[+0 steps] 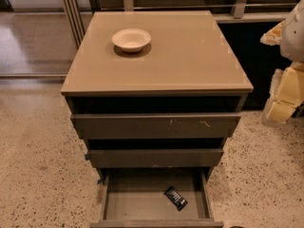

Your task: Pick rxbar blueberry from bottom drawer and place on counter

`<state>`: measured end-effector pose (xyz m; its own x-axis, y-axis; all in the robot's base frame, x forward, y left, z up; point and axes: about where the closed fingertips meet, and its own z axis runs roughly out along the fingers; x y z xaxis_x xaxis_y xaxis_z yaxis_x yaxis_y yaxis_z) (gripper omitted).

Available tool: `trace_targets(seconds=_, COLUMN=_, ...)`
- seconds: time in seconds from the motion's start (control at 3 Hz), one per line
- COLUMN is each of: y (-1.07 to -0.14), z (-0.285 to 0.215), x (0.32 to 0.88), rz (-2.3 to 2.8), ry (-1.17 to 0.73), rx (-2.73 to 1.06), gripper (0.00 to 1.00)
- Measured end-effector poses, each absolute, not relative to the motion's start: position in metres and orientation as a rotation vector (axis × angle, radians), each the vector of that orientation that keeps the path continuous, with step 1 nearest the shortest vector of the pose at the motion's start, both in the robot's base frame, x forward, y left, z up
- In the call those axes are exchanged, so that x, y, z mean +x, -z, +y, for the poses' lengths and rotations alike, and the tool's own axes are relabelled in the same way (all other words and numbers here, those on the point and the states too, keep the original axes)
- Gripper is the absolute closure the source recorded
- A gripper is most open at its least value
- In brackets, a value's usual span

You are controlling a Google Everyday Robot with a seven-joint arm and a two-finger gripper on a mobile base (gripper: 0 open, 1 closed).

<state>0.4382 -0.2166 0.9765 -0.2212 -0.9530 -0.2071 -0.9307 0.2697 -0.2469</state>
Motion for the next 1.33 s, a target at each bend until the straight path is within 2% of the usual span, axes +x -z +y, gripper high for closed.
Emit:
trace_targets(seconds=0.33, y=-0.977, z=-0.217, x=0.438, rz=2.231, ry=0.100, rx=-1.724, gripper=0.00)
trace_targets(seconds=0.67, y=-0.977, z=-0.217, x=0.438, rz=2.231, ry=0.100, rx=-1.724, gripper=0.19)
trace_targets(seconds=1.0, y=-0.961, z=-0.213, x=0.440, rz=2.239, ry=0.066, rx=-1.697, gripper=0.42)
trace_targets(seconds=1.33, y=-0.855, z=-0.174, x=0.429, rz=2.281, ry=-0.280, rx=-1.529, gripper=0.73)
